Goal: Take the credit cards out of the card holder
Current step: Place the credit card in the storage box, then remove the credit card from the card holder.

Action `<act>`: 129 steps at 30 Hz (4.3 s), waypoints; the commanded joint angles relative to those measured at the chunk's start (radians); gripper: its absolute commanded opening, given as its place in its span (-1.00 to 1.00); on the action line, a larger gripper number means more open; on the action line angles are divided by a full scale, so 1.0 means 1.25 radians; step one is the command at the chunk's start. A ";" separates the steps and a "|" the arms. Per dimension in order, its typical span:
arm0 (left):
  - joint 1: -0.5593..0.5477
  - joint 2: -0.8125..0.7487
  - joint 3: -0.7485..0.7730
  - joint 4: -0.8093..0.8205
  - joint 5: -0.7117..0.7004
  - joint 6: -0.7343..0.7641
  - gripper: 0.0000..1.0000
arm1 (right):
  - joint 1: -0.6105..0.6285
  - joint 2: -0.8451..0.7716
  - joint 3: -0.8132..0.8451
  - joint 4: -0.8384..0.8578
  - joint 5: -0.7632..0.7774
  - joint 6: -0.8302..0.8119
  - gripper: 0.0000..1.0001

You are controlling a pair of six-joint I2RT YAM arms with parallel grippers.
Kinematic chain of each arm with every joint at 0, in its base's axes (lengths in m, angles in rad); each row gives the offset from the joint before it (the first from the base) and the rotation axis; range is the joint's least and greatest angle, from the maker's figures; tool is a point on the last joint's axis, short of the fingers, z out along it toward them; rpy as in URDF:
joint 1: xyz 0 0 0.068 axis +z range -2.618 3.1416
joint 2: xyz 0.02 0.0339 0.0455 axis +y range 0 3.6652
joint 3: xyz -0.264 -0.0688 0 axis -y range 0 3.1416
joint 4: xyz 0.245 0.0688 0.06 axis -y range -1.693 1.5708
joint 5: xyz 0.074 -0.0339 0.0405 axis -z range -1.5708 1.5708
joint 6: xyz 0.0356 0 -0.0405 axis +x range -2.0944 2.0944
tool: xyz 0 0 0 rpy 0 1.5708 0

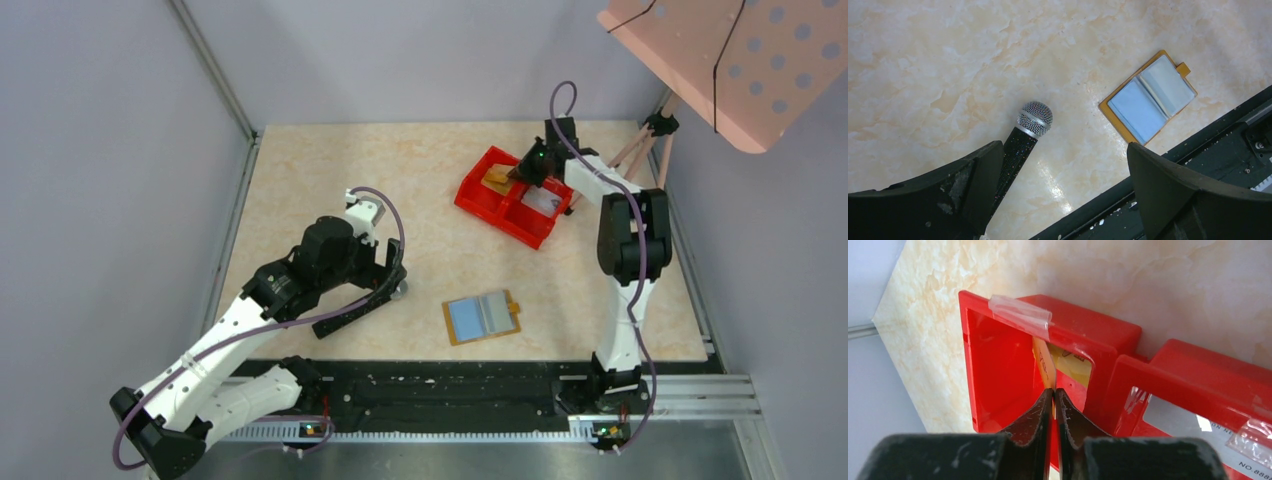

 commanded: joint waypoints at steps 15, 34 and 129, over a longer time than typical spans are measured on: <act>-0.002 -0.018 -0.007 0.023 0.006 0.009 0.98 | -0.016 0.019 0.072 -0.022 0.029 0.004 -0.68; -0.001 -0.004 0.004 -0.003 -0.141 -0.030 0.98 | 0.009 -0.129 0.060 -0.059 -0.017 -0.131 -0.63; -0.156 0.604 -0.175 0.548 0.283 -0.310 -0.66 | 0.313 -0.964 -1.072 0.296 -0.115 -0.040 -0.42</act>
